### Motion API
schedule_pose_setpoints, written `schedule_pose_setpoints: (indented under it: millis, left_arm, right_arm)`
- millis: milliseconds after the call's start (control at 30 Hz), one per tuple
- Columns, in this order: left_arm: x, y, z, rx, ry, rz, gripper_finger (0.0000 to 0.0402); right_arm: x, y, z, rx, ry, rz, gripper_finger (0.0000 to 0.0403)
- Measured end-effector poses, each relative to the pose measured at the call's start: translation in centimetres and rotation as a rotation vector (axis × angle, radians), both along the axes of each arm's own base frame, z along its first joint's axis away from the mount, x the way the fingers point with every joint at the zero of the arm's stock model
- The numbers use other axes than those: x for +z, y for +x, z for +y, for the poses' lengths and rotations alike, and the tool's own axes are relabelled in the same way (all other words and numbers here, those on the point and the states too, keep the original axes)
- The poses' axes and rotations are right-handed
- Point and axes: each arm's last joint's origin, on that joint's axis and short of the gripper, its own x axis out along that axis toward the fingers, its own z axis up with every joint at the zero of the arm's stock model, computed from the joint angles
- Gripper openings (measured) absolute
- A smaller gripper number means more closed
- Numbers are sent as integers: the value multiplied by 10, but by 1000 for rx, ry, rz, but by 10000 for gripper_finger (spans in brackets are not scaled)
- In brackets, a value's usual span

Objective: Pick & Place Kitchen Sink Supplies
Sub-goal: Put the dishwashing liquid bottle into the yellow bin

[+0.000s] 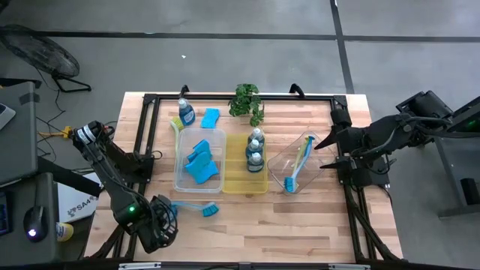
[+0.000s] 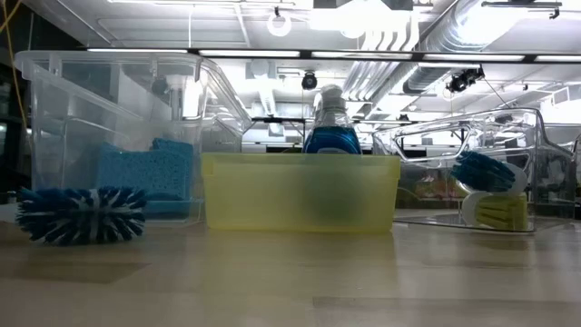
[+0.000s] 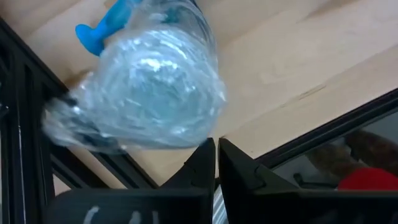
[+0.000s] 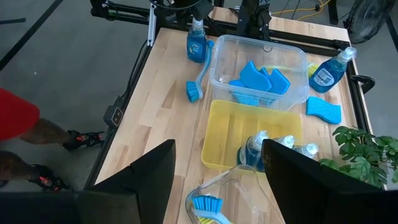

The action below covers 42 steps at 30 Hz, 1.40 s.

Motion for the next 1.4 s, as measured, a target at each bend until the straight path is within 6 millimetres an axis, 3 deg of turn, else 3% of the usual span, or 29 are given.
schedule_pose_setpoints:
  millis: [100,267,400,567,833,1067,1200,1400]
  left_arm:
    - [0,0,-1,-6,-29,25,40]
    - [1,-4,-2,-17,-79,120,112]
    - [8,-16,3,48,19,9,149]
    - [15,-34,2,110,120,-186,156]
    - [26,-50,15,134,156,-191,157]
    - [43,-58,33,188,85,-214,165]
    - [46,-58,34,177,73,-225,203]
    - [47,-56,33,142,75,-284,291]
  right_arm:
    - [0,0,0,6,-2,0,232]
    - [2,12,6,58,-50,-63,232]
    - [3,32,17,107,-89,-129,232]
    - [-6,57,23,103,-142,-113,232]
    - [-19,86,14,29,-107,-37,232]
    - [-23,97,2,-10,-53,-8,232]
    - [-23,98,-5,-44,-18,-1,232]
    - [-23,99,-10,-75,-5,5,232]
